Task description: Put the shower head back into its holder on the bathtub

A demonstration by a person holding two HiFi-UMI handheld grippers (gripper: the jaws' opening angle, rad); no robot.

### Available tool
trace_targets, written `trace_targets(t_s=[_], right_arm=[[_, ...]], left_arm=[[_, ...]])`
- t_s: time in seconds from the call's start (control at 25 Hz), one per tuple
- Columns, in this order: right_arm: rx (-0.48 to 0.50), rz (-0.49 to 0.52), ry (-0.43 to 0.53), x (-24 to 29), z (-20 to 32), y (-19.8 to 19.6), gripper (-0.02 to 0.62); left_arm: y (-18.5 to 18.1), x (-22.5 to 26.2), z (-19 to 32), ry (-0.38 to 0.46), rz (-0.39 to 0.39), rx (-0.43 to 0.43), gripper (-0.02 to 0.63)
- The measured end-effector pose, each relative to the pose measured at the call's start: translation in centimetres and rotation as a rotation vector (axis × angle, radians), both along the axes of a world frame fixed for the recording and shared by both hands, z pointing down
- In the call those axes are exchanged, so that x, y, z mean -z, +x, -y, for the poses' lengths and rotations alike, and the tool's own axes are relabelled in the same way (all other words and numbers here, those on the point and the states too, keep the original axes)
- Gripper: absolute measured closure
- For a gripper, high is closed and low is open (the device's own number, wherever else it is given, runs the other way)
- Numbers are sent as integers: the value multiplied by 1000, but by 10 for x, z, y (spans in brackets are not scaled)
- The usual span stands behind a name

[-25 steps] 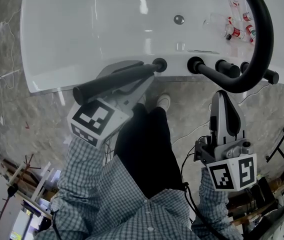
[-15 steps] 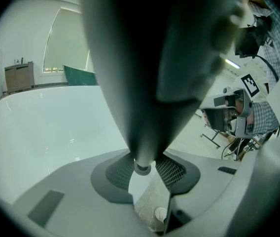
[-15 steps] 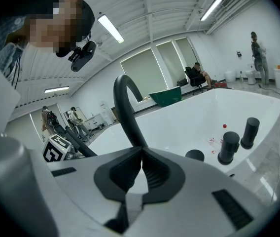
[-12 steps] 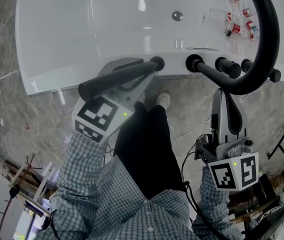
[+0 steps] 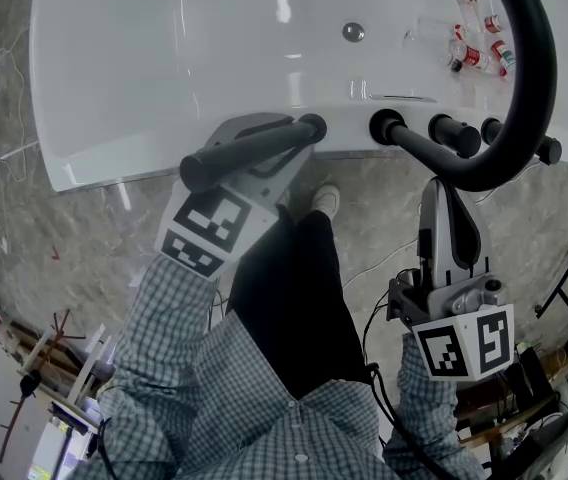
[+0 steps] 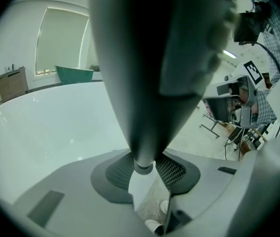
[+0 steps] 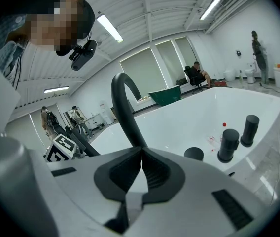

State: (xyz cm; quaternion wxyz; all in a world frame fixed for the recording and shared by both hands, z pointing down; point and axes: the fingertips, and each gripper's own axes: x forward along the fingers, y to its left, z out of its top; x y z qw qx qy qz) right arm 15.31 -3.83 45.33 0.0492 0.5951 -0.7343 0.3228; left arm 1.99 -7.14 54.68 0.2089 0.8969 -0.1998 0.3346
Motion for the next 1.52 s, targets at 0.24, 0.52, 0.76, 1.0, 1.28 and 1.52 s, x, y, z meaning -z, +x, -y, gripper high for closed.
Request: trace_targets(t_s=[0.24, 0.52, 0.76, 1.0, 1.28, 1.52], right_arm=[[0, 0, 1, 1, -1, 1, 577], [-5, 2, -2, 0, -3, 3, 577], [-7, 4, -5, -1, -4, 5, 577], [-8, 7, -4, -2, -5, 7, 577], [-10, 6, -7, -3, -5, 7, 577], [-13, 7, -8, -5, -4, 6, 577]], left_arm=[[4, -7, -1, -13, 49, -23, 466], [9, -20, -3, -26, 135, -72, 466], [12, -30, -3, -25, 192, -114, 466], [18, -36, -4, -31, 210, -133, 466], [20, -44, -5, -28, 250, -168, 466], [22, -47, -5, -25, 252, -188, 466]])
